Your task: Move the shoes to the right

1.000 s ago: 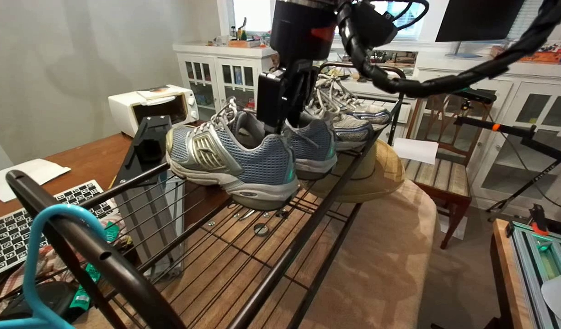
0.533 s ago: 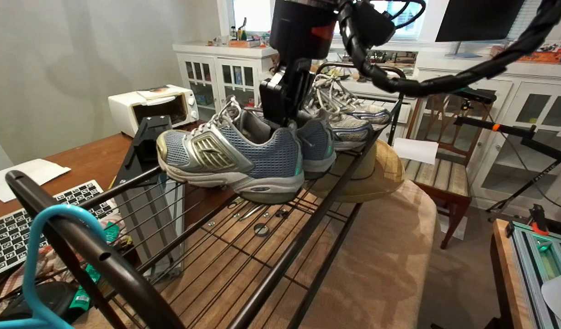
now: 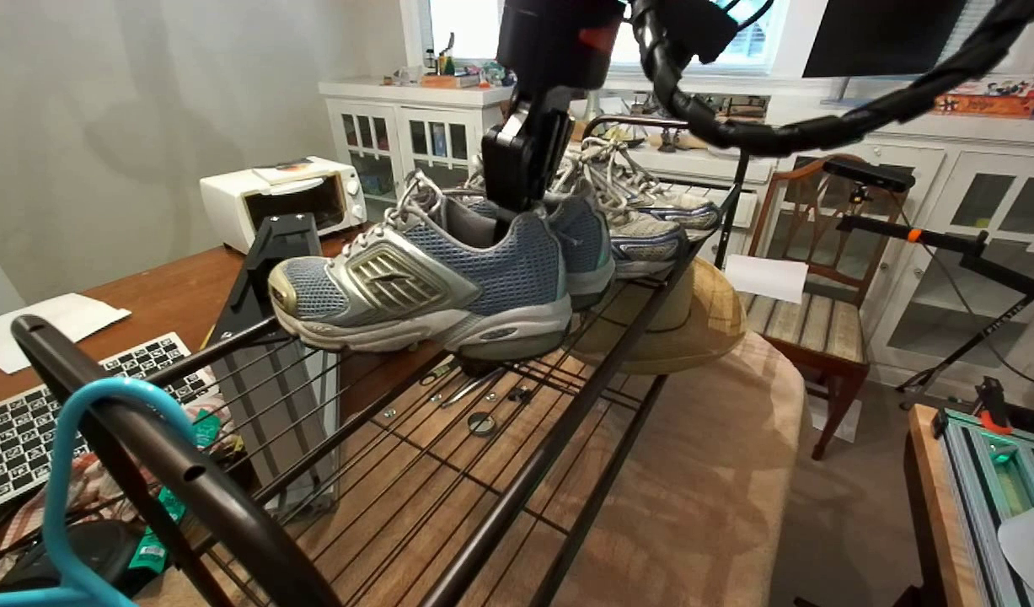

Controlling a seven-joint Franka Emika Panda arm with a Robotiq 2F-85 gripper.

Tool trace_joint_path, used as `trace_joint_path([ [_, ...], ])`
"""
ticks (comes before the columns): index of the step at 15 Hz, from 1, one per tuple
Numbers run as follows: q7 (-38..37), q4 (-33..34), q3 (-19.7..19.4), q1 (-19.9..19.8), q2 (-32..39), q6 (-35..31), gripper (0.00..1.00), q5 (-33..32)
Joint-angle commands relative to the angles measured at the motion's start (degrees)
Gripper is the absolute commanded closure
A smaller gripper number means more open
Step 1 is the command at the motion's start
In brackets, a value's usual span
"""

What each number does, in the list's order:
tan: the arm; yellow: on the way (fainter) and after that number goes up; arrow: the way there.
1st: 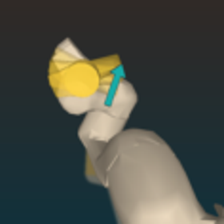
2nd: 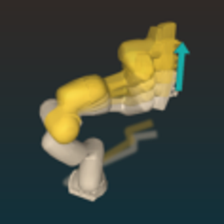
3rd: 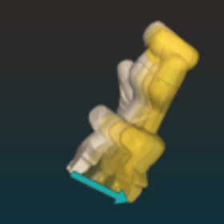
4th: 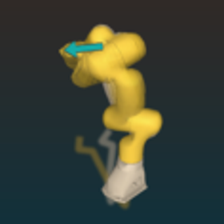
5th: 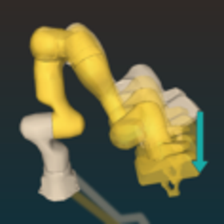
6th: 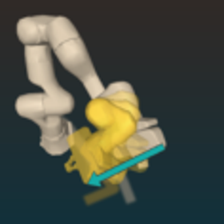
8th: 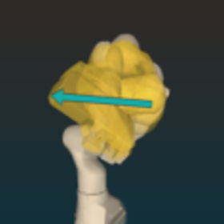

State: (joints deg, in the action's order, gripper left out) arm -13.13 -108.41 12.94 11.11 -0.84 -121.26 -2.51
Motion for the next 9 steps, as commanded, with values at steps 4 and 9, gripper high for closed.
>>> trace_joint_path([
  [4, 1.8, 1.2, 0.3, 0.5, -4.9, -0.1, 0.96, -2.0],
  [9, 1.2, 1.4, 0.4, 0.1, -6.6, -0.3, 0.96, -2.5],
])
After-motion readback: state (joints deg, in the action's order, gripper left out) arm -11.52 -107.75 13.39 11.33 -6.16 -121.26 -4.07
